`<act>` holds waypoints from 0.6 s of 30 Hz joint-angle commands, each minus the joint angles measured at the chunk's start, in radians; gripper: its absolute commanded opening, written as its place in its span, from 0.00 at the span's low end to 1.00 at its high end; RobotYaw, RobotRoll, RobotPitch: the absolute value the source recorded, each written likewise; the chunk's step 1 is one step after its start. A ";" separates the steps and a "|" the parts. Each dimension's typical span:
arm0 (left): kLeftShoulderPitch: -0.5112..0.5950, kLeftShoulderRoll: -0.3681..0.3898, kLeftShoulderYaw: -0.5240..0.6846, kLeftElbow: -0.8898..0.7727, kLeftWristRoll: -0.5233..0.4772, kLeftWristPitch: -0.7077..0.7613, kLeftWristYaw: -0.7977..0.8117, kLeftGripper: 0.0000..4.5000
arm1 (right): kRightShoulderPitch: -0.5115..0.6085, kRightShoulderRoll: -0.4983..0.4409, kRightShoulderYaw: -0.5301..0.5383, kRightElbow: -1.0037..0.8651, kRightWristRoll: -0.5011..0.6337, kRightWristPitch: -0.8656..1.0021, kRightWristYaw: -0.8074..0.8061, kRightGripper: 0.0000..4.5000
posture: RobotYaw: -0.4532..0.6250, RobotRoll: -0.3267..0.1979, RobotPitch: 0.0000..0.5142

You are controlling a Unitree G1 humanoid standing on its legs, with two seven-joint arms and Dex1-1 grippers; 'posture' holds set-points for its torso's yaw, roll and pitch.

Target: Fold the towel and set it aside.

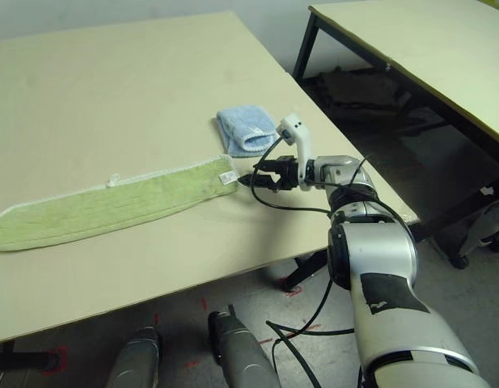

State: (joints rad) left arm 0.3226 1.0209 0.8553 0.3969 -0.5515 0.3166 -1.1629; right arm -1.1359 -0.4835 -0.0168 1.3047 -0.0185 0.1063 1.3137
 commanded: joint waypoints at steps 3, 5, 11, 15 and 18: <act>0.020 -0.091 -0.050 -0.087 -0.001 0.029 0.031 0.99 | 0.038 0.000 0.015 -0.014 -0.021 -0.141 0.057 1.00 | 0.40 0.62 0.36; 0.011 -0.110 -0.063 -0.101 0.000 0.032 0.041 0.99 | 0.044 0.000 0.013 -0.014 -0.022 -0.174 0.058 1.00 | 0.40 0.62 0.36; -0.049 -0.130 -0.131 -0.085 0.040 -0.003 0.089 0.99 | 0.058 0.012 0.030 -0.012 -0.046 -0.281 0.020 1.00 | 0.41 0.62 0.36; -0.122 -0.140 -0.185 -0.060 0.066 -0.035 0.127 0.99 | 0.069 0.028 0.042 -0.009 -0.060 -0.312 -0.017 1.00 | 0.40 0.62 0.35; -0.141 -0.141 -0.224 -0.047 0.087 -0.052 0.132 0.99 | 0.074 0.034 0.046 -0.006 -0.062 -0.317 -0.030 1.00 | 0.40 0.62 0.36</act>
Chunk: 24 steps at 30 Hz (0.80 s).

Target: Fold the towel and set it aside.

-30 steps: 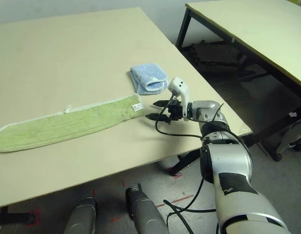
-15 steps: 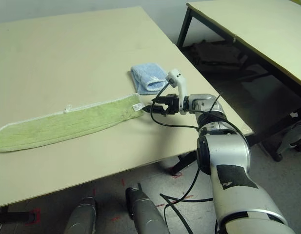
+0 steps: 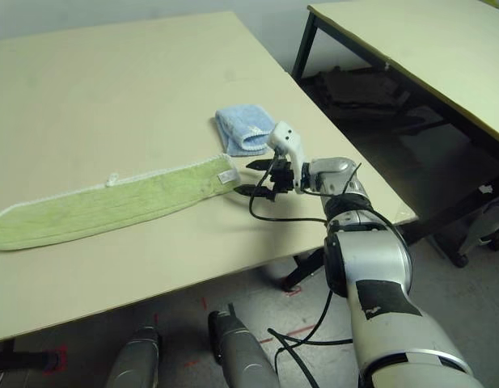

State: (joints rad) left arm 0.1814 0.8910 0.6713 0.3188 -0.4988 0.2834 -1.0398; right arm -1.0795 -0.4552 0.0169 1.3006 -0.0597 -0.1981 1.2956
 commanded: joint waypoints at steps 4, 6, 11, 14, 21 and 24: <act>-0.010 -0.010 -0.067 0.048 0.048 -0.030 0.004 0.90 | 0.024 0.010 0.012 -0.001 -0.017 -0.006 -0.009 1.00 | 0.40 0.62 0.35; -0.011 -0.010 -0.073 0.051 0.048 -0.029 0.003 0.78 | 0.026 0.011 0.006 -0.001 -0.009 0.000 0.001 1.00 | 0.40 0.62 0.35; -0.004 -0.009 -0.080 0.052 0.049 -0.027 0.001 0.42 | 0.028 0.017 -0.011 -0.002 0.010 0.005 0.013 0.73 | 0.39 0.62 0.35; 0.001 -0.009 -0.078 0.051 0.047 -0.024 0.001 0.19 | 0.025 0.018 -0.019 -0.002 0.015 0.008 0.020 0.48 | 0.39 0.62 0.35; 0.019 -0.006 -0.066 0.050 0.039 -0.022 -0.005 0.00 | 0.022 0.011 -0.023 -0.002 0.015 0.008 0.030 0.01 | 0.39 0.62 0.34; 0.028 -0.003 -0.058 0.058 0.037 -0.025 -0.012 0.00 | 0.023 0.006 -0.023 -0.002 0.015 0.009 0.044 0.01 | 0.39 0.62 0.34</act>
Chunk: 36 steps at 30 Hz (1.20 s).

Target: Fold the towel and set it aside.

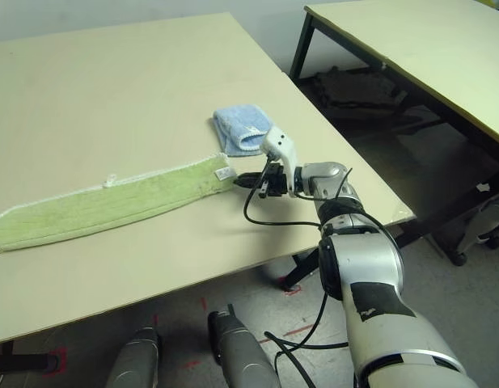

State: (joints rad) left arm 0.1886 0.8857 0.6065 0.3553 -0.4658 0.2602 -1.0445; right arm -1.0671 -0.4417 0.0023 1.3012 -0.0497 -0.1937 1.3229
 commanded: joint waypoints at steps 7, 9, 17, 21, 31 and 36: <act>0.077 0.001 0.022 -0.006 -0.015 0.013 -0.044 0.00 | 0.020 -0.039 -0.004 -0.004 0.007 0.020 0.130 0.01 | 0.39 0.62 0.34; 0.101 0.001 0.027 -0.018 -0.020 0.014 -0.054 0.00 | 0.016 -0.046 -0.016 -0.005 0.023 0.042 0.172 0.01 | 0.39 0.62 0.34; 0.149 0.008 0.046 -0.051 -0.041 0.020 -0.078 0.00 | 0.029 -0.072 0.001 -0.035 0.062 0.082 0.291 0.01 | 0.39 0.62 0.34; 0.156 0.014 0.044 -0.058 -0.046 0.025 -0.093 0.00 | 0.050 -0.085 0.034 -0.049 0.075 0.087 0.291 0.01 | 0.39 0.62 0.35; 0.177 0.044 0.057 -0.074 -0.049 0.021 -0.149 0.30 | 0.064 -0.109 0.090 -0.044 0.077 0.098 0.291 0.30 | 0.39 0.62 0.35; 0.235 0.073 0.111 -0.074 -0.064 0.004 -0.230 0.66 | 0.045 -0.129 0.103 -0.033 0.071 0.084 0.291 0.68 | 0.39 0.62 0.35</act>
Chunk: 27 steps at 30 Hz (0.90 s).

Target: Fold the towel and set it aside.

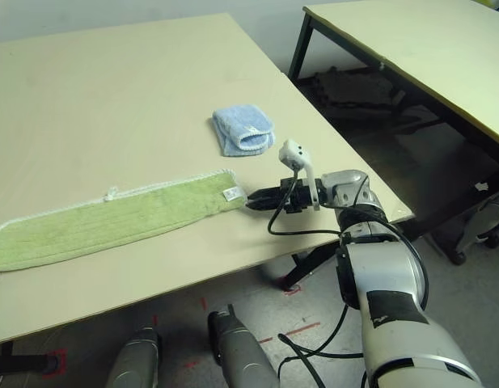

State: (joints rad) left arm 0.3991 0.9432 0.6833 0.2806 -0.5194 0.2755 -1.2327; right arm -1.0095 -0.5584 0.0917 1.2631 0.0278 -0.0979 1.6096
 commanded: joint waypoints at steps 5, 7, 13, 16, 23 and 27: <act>0.069 0.066 0.131 0.052 -0.026 -0.073 -0.169 0.99 | -0.050 -0.021 -0.001 0.026 -0.019 0.006 0.005 1.00 | 0.40 0.62 0.35; 0.083 0.086 0.155 0.071 -0.020 -0.119 -0.223 0.99 | -0.066 -0.018 -0.009 0.035 -0.024 0.029 0.001 1.00 | 0.40 0.62 0.35; 0.078 0.156 0.148 0.155 -0.006 -0.293 -0.374 0.99 | -0.116 -0.011 -0.005 0.061 -0.061 0.135 -0.046 1.00 | 0.41 0.62 0.35; 0.068 0.206 0.107 0.179 -0.054 -0.354 -0.382 0.99 | -0.134 -0.003 0.014 0.068 -0.095 0.200 -0.069 1.00 | 0.41 0.62 0.35; -0.059 0.241 -0.004 0.252 -0.072 -0.534 -0.382 0.99 | -0.174 0.021 0.030 0.075 -0.142 0.362 -0.082 1.00 | 0.39 0.62 0.36; -0.118 0.230 -0.050 0.293 -0.060 -0.582 -0.382 0.99 | -0.206 0.030 0.035 0.081 -0.156 0.476 -0.068 1.00 | 0.38 0.62 0.36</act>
State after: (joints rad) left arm 0.2779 1.1818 0.6560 0.5494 -0.5933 -0.2802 -1.6048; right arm -1.2057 -0.5312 0.1180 1.3352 -0.1144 0.3333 1.5325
